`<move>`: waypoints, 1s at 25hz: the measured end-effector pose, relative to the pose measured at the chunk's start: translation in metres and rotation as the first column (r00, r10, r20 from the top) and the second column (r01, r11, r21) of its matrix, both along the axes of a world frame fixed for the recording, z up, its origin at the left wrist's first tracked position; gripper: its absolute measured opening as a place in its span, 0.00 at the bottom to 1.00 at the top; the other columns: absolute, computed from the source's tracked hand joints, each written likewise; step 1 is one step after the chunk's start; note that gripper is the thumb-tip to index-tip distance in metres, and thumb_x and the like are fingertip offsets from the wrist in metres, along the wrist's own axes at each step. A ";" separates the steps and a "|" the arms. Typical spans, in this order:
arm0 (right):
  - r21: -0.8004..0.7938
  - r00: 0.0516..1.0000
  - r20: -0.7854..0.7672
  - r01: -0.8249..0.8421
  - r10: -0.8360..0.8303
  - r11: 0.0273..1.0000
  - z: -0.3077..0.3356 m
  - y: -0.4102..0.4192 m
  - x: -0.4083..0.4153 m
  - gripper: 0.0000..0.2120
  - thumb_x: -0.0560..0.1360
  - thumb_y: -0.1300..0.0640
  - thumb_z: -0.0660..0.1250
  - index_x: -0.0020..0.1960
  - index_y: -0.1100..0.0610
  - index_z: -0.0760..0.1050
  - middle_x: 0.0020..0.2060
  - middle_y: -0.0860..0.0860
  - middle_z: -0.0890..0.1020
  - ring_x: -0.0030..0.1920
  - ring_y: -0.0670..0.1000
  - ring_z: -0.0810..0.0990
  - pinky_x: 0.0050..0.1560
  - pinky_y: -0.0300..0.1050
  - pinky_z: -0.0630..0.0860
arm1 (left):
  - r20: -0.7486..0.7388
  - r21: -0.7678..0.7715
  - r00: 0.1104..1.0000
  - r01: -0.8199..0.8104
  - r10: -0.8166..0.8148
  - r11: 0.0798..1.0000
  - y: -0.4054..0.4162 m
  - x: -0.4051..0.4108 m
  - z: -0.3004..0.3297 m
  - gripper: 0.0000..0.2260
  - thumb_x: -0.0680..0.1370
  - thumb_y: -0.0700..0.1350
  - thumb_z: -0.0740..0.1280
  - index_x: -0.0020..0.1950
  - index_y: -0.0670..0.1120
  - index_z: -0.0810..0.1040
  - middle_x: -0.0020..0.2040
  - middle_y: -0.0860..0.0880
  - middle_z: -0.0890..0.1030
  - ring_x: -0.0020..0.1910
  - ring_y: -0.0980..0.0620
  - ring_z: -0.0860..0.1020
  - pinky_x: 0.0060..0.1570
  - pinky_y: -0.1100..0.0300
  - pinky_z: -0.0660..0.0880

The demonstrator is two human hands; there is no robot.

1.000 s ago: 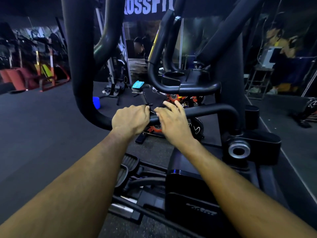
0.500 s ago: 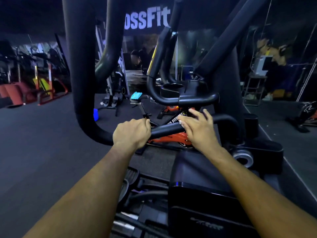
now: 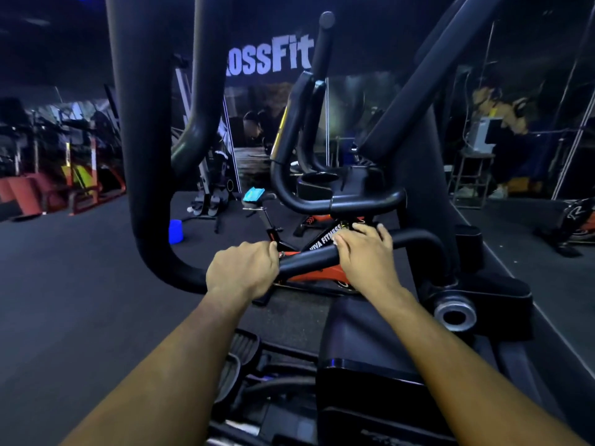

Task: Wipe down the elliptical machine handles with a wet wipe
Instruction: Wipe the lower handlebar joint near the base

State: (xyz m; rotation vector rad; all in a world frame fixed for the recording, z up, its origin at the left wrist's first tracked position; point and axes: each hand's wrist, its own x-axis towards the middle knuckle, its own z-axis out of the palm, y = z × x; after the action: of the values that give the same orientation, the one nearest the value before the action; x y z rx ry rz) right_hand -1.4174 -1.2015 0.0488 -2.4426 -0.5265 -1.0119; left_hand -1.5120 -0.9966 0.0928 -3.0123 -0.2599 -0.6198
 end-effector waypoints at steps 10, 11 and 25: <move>0.040 0.997 -0.067 0.031 -0.028 0.999 -0.001 -0.013 0.004 0.17 0.80 0.48 0.54 0.52 0.47 0.82 0.53 0.45 0.85 0.68 0.52 0.75 0.74 0.60 0.56 | 0.021 -0.007 1.000 -0.019 0.019 1.000 -0.002 -0.002 -0.001 0.23 0.87 0.57 0.47 0.53 0.49 0.79 0.50 0.44 0.84 0.48 0.36 0.81 0.45 0.49 0.67; 0.027 0.999 -0.026 -0.019 0.020 0.999 -0.003 -0.007 0.002 0.17 0.81 0.49 0.54 0.53 0.48 0.82 0.53 0.44 0.85 0.67 0.52 0.75 0.74 0.60 0.57 | 0.022 -0.009 0.999 -0.023 0.023 1.000 -0.001 -0.002 -0.002 0.23 0.87 0.57 0.47 0.52 0.49 0.79 0.49 0.44 0.84 0.48 0.36 0.81 0.45 0.50 0.67; -0.506 0.844 -0.534 -0.365 0.048 0.781 0.076 0.055 -0.024 0.20 0.83 0.50 0.46 0.64 0.54 0.74 0.66 0.57 0.78 0.65 0.61 0.77 0.63 0.61 0.69 | -0.008 -0.232 1.000 -0.012 0.011 0.973 -0.011 -0.016 0.010 0.16 0.87 0.57 0.46 0.68 0.54 0.68 0.65 0.44 0.81 0.59 0.36 0.80 0.51 0.46 0.69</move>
State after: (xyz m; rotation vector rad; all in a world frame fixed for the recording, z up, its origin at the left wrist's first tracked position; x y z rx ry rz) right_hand -1.4414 -1.1461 0.1252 -2.9323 -1.0287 -0.0708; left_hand -1.5283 -1.0075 0.1031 -3.2317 -0.3746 -0.6195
